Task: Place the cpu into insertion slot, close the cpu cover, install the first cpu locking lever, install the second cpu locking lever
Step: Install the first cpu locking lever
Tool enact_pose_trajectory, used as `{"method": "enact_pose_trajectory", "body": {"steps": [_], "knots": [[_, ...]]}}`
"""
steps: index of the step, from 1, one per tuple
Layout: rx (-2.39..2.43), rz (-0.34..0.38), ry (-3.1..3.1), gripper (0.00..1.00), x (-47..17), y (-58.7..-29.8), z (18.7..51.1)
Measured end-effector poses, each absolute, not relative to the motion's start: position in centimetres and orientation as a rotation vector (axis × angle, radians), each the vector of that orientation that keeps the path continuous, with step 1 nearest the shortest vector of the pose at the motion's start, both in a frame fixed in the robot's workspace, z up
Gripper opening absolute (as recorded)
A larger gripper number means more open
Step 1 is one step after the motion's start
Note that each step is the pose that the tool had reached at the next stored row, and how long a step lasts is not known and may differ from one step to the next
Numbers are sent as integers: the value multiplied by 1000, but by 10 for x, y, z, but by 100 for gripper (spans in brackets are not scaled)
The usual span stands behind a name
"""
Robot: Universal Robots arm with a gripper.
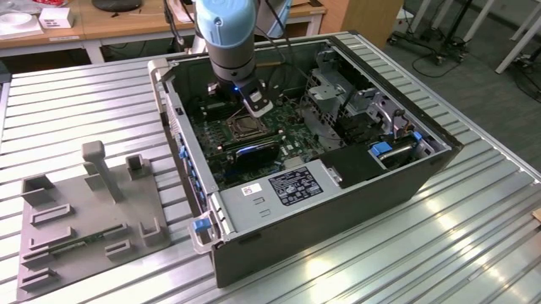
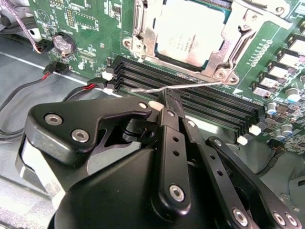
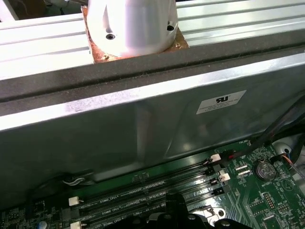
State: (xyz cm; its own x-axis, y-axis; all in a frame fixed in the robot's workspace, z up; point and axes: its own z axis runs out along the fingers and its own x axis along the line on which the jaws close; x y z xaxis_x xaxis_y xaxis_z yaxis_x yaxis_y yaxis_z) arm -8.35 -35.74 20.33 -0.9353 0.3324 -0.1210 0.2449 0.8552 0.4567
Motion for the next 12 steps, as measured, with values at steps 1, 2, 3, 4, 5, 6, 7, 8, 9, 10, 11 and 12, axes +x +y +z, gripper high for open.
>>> {"method": "enact_pose_trajectory", "body": {"steps": [1,2,3,4,5,6,7,8,9,10,11,12], "knots": [[446,660,2835,11,-84,-358,203],[446,660,2835,11,-84,-358,203],[446,660,2835,11,-84,-358,202],[446,659,2835,11,-84,-358,202],[446,659,2835,11,-84,-358,202],[446,659,2835,11,-83,-358,202],[446,659,2835,11,-83,-358,201],[446,660,2835,11,-83,-358,201],[446,660,2835,11,-83,-358,201],[446,659,2835,11,-83,-358,201],[446,660,2835,11,-83,-358,201],[446,660,2835,11,-82,-358,201]]}}
